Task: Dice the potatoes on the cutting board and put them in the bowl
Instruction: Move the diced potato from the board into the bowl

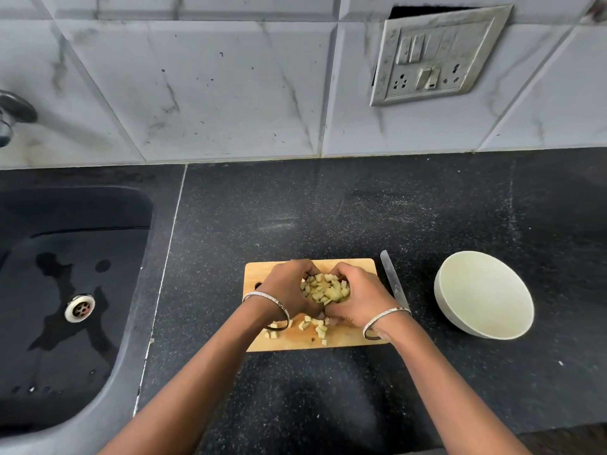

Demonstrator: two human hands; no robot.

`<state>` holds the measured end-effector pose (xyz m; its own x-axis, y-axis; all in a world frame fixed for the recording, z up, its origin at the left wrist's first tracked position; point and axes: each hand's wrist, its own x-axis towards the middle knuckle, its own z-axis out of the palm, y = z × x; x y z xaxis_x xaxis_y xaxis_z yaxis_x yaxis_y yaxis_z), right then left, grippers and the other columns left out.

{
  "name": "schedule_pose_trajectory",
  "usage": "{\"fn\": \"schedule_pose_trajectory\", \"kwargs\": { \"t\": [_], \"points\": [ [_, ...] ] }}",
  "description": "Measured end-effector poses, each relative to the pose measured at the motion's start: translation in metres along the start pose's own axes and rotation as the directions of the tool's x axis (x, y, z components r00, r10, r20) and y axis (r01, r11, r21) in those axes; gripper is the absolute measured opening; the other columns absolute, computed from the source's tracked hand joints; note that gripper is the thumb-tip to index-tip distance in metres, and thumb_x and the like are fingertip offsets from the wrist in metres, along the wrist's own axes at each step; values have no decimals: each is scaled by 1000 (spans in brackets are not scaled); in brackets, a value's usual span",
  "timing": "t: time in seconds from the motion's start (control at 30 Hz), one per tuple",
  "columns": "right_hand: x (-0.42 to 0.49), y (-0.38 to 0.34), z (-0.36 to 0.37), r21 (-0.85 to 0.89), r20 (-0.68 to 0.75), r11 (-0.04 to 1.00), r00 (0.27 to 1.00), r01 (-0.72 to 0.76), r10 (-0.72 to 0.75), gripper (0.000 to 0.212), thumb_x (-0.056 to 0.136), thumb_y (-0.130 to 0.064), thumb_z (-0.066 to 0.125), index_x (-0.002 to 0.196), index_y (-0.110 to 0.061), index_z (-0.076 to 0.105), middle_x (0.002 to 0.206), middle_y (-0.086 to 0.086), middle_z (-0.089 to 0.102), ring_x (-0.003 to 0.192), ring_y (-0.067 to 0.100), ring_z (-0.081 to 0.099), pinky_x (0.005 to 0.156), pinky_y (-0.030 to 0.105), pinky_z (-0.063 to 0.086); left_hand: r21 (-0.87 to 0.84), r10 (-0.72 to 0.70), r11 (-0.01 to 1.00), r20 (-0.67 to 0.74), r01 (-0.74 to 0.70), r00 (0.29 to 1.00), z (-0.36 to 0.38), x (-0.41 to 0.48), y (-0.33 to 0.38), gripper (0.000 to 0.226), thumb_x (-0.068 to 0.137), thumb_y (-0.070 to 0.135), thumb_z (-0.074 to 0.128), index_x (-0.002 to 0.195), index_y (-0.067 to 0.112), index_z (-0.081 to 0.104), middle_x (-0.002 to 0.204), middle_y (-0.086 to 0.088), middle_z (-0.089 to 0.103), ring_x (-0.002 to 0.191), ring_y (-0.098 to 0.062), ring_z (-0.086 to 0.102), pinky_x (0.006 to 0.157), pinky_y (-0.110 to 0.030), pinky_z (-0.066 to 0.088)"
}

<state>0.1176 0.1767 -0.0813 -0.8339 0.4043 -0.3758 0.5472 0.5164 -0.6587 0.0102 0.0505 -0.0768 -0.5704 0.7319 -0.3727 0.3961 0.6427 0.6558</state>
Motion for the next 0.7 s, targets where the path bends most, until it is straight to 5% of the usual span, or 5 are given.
{"fn": "schedule_pose_trajectory", "kwargs": {
  "t": [0.3,0.43,0.57,0.7],
  "points": [
    [-6,11,-6,183,78,979,994,-91,77,43,62,-7,81,99,-19,61,93,0,69,76,14,71,70,32,60,104,-37,994,100,27,994,2,6,18,63,56,25,91,111,20,61,111,1,61,89,-15,52,70,-25,42],
    [-20,15,-37,341,91,934,992,-108,82,39,65,3,75,99,-11,62,88,9,73,74,24,73,75,43,60,124,21,992,140,-38,990,-6,11,51,67,56,26,91,115,20,59,112,1,59,91,-17,53,70,-25,42],
    [-39,23,-80,416,18,904,995,-94,95,38,66,12,73,97,-8,62,90,16,72,77,27,73,58,34,59,116,104,985,212,-131,972,-8,23,99,59,53,25,91,105,23,64,103,3,64,90,-16,59,71,-27,49],
    [-60,50,-121,516,-32,849,988,-115,154,37,72,20,67,102,2,57,88,21,69,78,28,73,67,39,60,103,193,968,286,-230,939,8,40,154,49,55,25,90,99,23,68,96,2,69,87,-17,63,79,-34,56]
  ]
}}
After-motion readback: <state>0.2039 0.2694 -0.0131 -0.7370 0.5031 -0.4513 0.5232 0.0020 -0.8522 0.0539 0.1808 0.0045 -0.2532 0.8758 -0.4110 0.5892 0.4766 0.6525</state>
